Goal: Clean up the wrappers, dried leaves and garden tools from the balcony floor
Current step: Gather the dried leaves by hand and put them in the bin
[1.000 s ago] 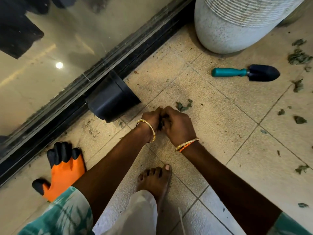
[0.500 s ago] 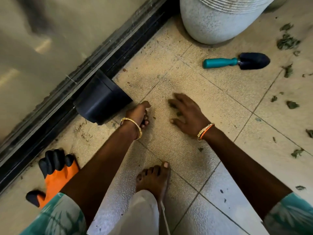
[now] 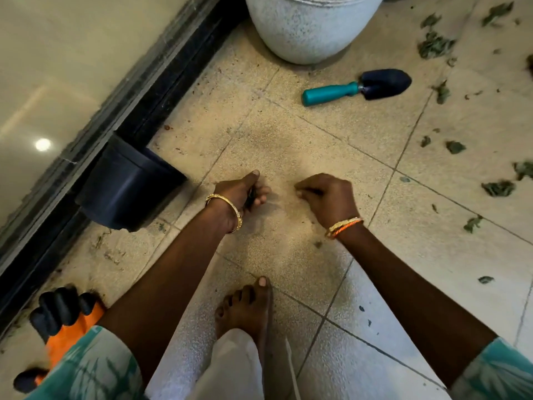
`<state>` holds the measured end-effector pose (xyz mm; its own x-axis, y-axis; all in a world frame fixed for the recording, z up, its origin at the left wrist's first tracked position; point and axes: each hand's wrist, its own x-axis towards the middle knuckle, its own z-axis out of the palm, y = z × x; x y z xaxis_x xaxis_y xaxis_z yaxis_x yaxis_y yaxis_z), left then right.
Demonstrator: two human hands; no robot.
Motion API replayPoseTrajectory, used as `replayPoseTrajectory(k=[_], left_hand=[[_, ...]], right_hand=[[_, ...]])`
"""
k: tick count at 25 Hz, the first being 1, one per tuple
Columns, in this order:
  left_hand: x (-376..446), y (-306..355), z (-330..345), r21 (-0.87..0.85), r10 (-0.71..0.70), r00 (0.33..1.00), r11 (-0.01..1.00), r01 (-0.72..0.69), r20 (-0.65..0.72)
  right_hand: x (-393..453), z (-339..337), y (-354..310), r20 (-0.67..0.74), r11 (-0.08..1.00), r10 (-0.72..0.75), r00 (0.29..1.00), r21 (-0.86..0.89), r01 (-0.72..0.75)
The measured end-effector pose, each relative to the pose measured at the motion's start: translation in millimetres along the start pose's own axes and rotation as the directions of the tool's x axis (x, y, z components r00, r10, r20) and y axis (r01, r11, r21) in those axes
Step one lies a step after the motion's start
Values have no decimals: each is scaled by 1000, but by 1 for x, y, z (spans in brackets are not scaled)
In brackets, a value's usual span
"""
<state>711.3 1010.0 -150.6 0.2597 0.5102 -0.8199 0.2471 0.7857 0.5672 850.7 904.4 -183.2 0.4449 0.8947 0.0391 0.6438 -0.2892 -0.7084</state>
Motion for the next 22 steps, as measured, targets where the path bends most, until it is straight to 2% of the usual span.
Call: replayPoseTrajectory(k=[1, 2, 3, 5, 6, 9, 12, 15, 18, 20, 22], left_hand=[[0, 0, 7, -24, -10, 999, 1000, 11, 43], [1, -1, 15, -34, -28, 995, 999, 31, 95], [2, -2, 23, -35, -47, 988, 998, 53, 148], [3, -3, 41, -9, -78, 966, 997, 83, 245], [3, -4, 54, 12, -97, 954, 995, 98, 282], [5, -8, 95, 84, -102, 935, 993, 78, 339], [12, -18, 129, 252, -79, 950, 968, 0, 303], [19, -23, 149, 380, -47, 964, 923, -59, 263], [17, -18, 172, 489, -28, 964, 866, -109, 265], [16, -12, 184, 461, -43, 963, 883, -89, 268], [19, -4, 195, 420, -48, 964, 905, -68, 260]], right_hand=[[3, -13, 1, -36, 968, 201, 979, 161, -193], [5, -28, 2, -21, 886, 358, 934, 324, -332], [6, -40, 4, 9, 800, 439, 898, 450, -395], [4, -54, 5, 57, 709, 459, 887, 579, -404], [2, -58, 3, 55, 707, 447, 893, 589, -391], [-10, -55, 5, -76, 840, 415, 907, 416, -349], [-25, -65, 14, -239, 938, 333, 912, 178, -296], [-37, -86, 23, -179, 965, 256, 950, 113, -238], [-31, -117, 60, -246, 950, 312, 918, 74, -303], [-16, -136, 91, -271, 934, 332, 904, -42, -356], [5, -145, 117, -183, 919, 339, 923, -146, -367]])
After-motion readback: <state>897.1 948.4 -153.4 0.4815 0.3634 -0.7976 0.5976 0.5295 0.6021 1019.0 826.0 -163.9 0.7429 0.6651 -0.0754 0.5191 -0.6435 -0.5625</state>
